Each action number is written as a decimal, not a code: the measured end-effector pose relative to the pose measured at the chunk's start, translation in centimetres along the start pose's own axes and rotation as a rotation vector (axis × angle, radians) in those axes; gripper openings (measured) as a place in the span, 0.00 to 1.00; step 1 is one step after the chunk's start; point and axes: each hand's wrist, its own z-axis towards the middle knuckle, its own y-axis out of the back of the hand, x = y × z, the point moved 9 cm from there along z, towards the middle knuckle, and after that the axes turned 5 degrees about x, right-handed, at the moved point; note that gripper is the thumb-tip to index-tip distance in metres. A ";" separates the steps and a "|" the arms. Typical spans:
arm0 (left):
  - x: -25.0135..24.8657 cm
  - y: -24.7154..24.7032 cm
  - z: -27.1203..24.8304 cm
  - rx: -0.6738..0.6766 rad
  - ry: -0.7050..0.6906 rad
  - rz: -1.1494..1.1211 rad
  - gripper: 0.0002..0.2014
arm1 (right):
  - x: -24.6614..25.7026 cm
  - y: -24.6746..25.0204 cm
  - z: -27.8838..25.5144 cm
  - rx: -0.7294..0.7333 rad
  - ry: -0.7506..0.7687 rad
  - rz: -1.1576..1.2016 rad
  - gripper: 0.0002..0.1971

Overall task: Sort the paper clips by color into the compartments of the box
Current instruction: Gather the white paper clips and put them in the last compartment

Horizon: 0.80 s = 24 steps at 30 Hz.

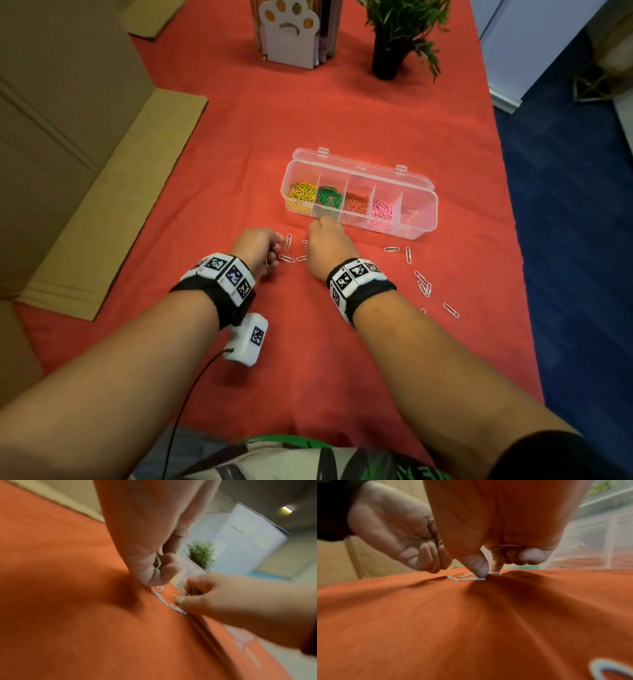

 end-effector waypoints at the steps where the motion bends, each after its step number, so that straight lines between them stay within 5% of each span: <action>1: 0.4 -0.3 -0.4 0.039 0.065 -0.116 0.13 | 0.3 -0.1 -0.1 0.000 0.007 -0.051 0.14; 4: 0.5 -1.1 -1.1 0.121 0.139 -0.247 0.15 | 0.1 -0.4 -0.6 0.052 -0.009 -0.050 0.14; 8: -0.2 -1.3 -1.1 0.102 0.107 -0.186 0.14 | -1.6 -0.5 -1.1 0.227 -0.089 0.360 0.11; 12: -2.6 -0.8 -0.3 -0.029 -0.228 0.569 0.09 | -4.1 -0.9 -3.9 0.235 -0.299 1.461 0.06; 14: -2.5 -1.3 -0.3 -0.048 -0.332 0.909 0.06 | -5.1 -1.0 -4.9 0.200 -0.335 1.665 0.10; 16: -2.1 -1.9 -0.5 -0.048 -0.406 1.057 0.06 | -5.9 -1.7 -5.1 0.192 -0.385 1.579 0.09; 18: -2.0 -2.3 -0.6 -0.055 -0.440 1.106 0.06 | -6.0 -2.0 -4.5 0.190 -0.390 1.233 0.07; 24: -1.4 -1.5 -0.3 -0.064 -0.386 0.975 0.07 | -1.3 -1.7 -2.2 0.149 -0.072 0.335 0.12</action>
